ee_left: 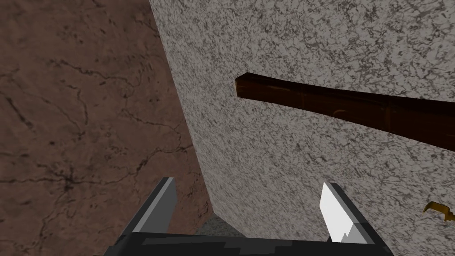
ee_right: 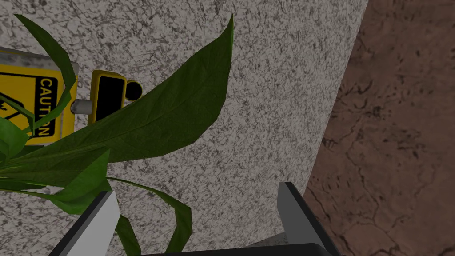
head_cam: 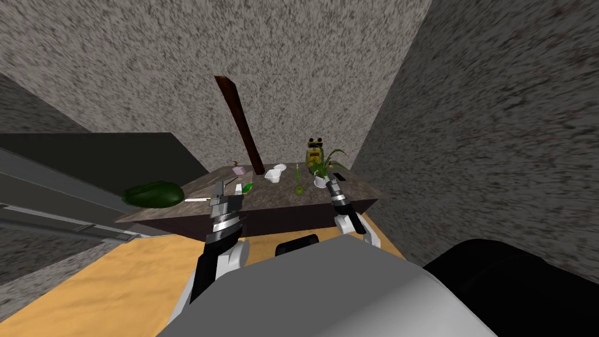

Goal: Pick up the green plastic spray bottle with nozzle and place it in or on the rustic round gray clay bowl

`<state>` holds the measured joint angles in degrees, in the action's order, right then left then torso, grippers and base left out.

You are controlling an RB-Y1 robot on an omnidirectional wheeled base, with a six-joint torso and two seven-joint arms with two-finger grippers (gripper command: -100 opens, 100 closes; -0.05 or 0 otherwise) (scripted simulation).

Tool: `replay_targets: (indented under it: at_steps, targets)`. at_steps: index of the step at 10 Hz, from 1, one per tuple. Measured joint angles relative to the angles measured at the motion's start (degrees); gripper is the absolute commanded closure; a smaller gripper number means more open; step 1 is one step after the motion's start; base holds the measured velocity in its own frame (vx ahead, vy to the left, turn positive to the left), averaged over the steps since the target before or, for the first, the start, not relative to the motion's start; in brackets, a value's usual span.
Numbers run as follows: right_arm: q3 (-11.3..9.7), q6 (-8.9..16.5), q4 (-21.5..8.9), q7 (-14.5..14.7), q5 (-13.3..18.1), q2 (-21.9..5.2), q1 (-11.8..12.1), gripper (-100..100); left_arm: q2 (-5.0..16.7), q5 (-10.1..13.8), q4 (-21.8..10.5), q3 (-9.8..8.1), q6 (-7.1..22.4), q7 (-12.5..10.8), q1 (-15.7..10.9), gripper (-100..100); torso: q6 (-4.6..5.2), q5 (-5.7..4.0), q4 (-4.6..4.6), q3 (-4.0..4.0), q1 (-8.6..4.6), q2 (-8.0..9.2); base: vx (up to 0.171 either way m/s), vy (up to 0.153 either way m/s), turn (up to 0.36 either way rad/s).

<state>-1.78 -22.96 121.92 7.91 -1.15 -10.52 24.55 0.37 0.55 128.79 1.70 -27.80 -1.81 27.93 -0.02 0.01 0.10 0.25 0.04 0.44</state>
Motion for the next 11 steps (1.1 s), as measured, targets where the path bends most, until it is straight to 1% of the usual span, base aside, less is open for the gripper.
replay_targets:
  at_steps: [2, 4, 6, 7, 9, 11]
  targets:
    - [0.95, 2.87, -2.34, 0.99, 1.25, -2.68, -2.65, -100, 0.00, 0.00, 0.00, 0.00, 0.00, 0.00, 0.00, 0, 0.01, 0.00, 0.02, 0.04, -0.01, 0.06, -0.143, 0.018, 0.144]
    - [1.45, 6.31, -4.16, 2.29, 2.89, -4.80, -5.10, -100, 0.00, 0.00, 0.00, 0.00, 0.00, 0.00, 0.00, 0, 0.00, 0.01, 0.02, 0.06, 0.01, 0.09, -0.133, 0.039, 0.212]
    - [2.28, 9.20, -7.05, 3.39, 4.42, -7.24, -7.80, -100, 0.00, 0.00, 0.00, 0.00, 0.00, 0.00, 0.01, 0, 0.02, 0.02, 0.00, -0.01, 0.10, -0.03, -0.106, 0.056, 0.146]
    - [2.46, 10.96, -7.72, 4.10, 5.35, -8.18, -8.60, -100, 0.00, 0.00, 0.00, 0.00, 0.00, 0.00, 0.01, 0, 0.02, 0.02, 0.00, -0.02, 0.08, -0.05, -0.097, 0.056, 0.211]
    - [2.95, 14.44, -10.93, 5.48, 7.21, -10.17, -11.58, -100, 0.00, 0.00, 0.00, 0.00, 0.00, 0.00, 0.01, 0, 0.01, 0.02, -0.02, -0.06, 0.09, -0.12, -0.082, 0.066, 0.201]
    - [3.79, 17.35, -13.64, 6.42, 8.72, -12.97, -12.94, -100, 0.00, 0.00, 0.00, 0.00, 0.00, 0.00, 0.01, 0, 0.03, 0.04, -0.04, -0.13, 0.13, -0.24, -0.033, 0.081, 0.161]
